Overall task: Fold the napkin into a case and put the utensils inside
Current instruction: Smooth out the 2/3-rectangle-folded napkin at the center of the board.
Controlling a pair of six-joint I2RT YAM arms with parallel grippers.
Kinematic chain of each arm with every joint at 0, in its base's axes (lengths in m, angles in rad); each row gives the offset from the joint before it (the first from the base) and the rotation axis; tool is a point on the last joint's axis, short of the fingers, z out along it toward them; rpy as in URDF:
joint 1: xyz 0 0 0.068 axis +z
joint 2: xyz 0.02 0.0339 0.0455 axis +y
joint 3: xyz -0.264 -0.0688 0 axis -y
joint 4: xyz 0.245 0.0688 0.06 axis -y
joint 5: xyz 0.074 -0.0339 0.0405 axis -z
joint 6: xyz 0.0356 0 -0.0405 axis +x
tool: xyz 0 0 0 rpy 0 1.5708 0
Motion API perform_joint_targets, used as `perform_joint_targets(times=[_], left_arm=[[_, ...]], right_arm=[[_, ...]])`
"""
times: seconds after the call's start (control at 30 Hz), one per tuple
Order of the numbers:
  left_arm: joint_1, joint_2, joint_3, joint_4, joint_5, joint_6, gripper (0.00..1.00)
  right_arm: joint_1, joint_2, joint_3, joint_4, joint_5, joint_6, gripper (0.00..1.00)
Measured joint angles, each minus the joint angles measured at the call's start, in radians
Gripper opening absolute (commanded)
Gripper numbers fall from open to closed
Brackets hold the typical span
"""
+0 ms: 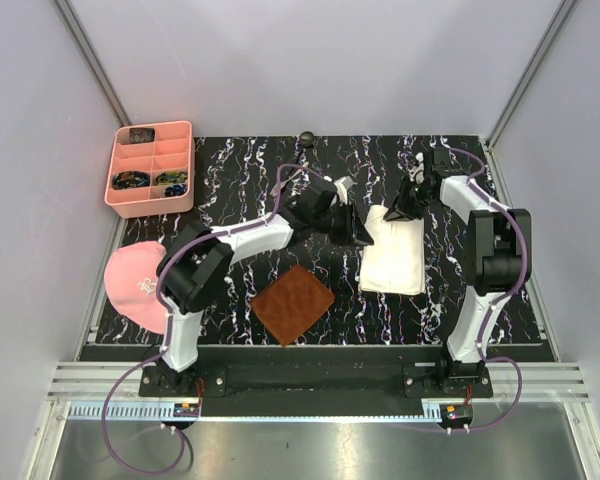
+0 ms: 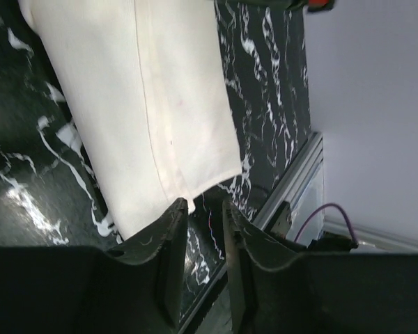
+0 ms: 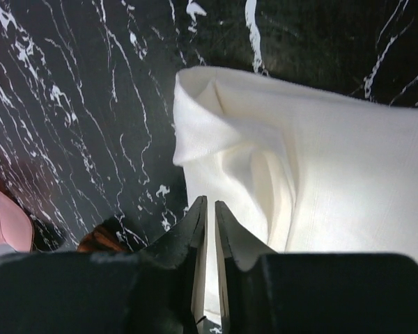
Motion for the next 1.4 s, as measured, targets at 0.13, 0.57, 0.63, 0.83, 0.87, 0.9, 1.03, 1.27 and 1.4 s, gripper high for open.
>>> perform_joint_targets(times=[0.13,0.57,0.63,0.83,0.87,0.9,1.03,1.27,1.4], left_arm=[[0.009,0.043,0.053,0.011,0.001,-0.004,0.24],[-0.116,0.208,0.008,0.056,-0.004,-0.034,0.20],[-0.109,0.209,0.003,0.070,-0.006,-0.037,0.20],[-0.104,0.195,-0.018,0.087,-0.007,-0.042,0.23],[-0.104,0.190,-0.021,0.087,-0.008,-0.042,0.23],[-0.104,0.184,-0.021,0.082,-0.008,-0.042,0.23],[-0.104,0.158,-0.021,0.062,-0.008,-0.042,0.23],[-0.104,0.153,-0.020,0.054,-0.008,-0.042,0.22],[-0.104,0.177,-0.021,0.068,-0.014,-0.042,0.21]], right_arm=[[0.000,0.070,0.045,0.005,0.015,-0.003,0.13],[-0.006,0.165,0.084,0.004,0.101,-0.056,0.20],[-0.006,0.161,0.083,0.005,0.101,-0.056,0.24],[-0.006,0.097,0.080,-0.008,0.106,-0.055,0.32],[-0.006,0.083,0.080,-0.009,0.106,-0.055,0.32],[-0.006,0.068,0.080,-0.009,0.106,-0.055,0.32],[-0.006,0.056,0.087,-0.008,0.103,-0.055,0.31],[-0.011,0.115,0.108,-0.012,0.124,-0.060,0.28],[-0.017,0.172,0.122,-0.013,0.156,-0.074,0.27]])
